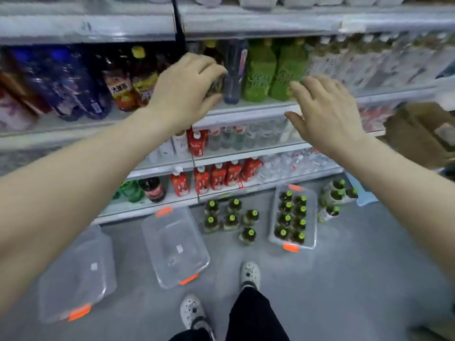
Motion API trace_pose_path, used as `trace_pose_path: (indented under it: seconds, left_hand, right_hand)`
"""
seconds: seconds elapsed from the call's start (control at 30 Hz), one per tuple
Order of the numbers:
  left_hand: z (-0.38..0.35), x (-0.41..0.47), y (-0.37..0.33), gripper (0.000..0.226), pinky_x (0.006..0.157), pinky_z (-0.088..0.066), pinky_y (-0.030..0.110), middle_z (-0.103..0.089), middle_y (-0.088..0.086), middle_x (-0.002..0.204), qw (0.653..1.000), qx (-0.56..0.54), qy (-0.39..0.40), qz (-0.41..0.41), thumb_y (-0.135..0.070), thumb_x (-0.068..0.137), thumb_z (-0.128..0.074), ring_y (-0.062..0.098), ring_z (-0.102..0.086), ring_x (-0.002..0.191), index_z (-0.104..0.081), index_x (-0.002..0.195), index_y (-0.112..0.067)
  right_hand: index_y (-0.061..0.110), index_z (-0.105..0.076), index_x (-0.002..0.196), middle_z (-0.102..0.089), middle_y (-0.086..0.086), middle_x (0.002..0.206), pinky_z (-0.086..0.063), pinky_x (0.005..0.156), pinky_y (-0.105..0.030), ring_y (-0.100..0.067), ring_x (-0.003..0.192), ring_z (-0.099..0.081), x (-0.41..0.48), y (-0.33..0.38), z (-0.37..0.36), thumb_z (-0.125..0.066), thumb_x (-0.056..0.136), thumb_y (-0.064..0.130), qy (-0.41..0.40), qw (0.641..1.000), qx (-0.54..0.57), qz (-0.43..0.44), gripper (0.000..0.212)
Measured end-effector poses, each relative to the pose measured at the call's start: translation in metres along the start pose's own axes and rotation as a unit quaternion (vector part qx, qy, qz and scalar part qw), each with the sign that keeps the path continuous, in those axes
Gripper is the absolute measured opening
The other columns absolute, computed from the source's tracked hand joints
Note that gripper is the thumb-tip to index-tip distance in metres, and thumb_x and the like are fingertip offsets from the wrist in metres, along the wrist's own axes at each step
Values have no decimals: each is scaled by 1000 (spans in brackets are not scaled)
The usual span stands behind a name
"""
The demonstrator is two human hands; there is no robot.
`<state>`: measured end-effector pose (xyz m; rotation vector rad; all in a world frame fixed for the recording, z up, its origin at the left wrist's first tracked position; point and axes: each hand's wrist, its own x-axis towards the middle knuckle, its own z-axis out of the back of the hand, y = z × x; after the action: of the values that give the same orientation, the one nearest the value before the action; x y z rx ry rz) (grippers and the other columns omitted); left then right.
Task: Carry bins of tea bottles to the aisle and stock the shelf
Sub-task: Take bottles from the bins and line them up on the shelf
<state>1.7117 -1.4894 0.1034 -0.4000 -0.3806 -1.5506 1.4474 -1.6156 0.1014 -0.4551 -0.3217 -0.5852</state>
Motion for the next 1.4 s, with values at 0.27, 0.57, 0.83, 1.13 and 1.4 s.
trace_pose_path:
  seconds: [0.27,0.57,0.83,1.13,1.4]
  left_hand:
    - [-127,28,-98,40,91,-49,48,-61,15,127,992,-60,92,-68,-25,90,-65,39,-55,115,-59,127,-9]
    - [-312,58,-229,42,89,-49,41,-65,14,118,970,-141,191,-55,-18,82,-75,36,-60,106,-64,121,-7]
    - [-491,11,-291,50,81,-58,44,-66,13,115,931,-181,316,26,-14,74,-82,37,-63,103,-65,120,-8]
    - [-692,-92,-325,61,91,-56,47,-59,16,132,869,-218,439,68,-13,78,-79,37,-58,119,-57,135,-7]
    - [-813,-148,-344,78,118,-28,40,-23,9,161,848,-212,483,49,-37,97,-55,27,-31,144,-11,158,-16]
  right_hand:
    - [3,-55,127,-62,-19,112,-40,93,-48,-40,108,-56,-114,-62,-101,-49,92,38,100,992,45,-54,50]
    - [6,-65,116,-65,-15,100,-51,82,-45,-37,94,-63,-221,-156,-251,-47,87,35,212,960,161,-86,45]
    - [4,-62,123,-65,-18,106,-56,75,-45,-41,93,-64,-323,-167,-410,-74,85,21,344,884,276,-155,44]
    - [14,-27,153,-48,-11,140,-44,98,-40,-32,124,-50,-420,-109,-601,-65,93,26,503,751,314,-289,71]
    - [9,-28,151,-41,-18,147,-41,104,-45,-39,127,-47,-472,-74,-754,-62,90,5,482,747,295,-349,70]
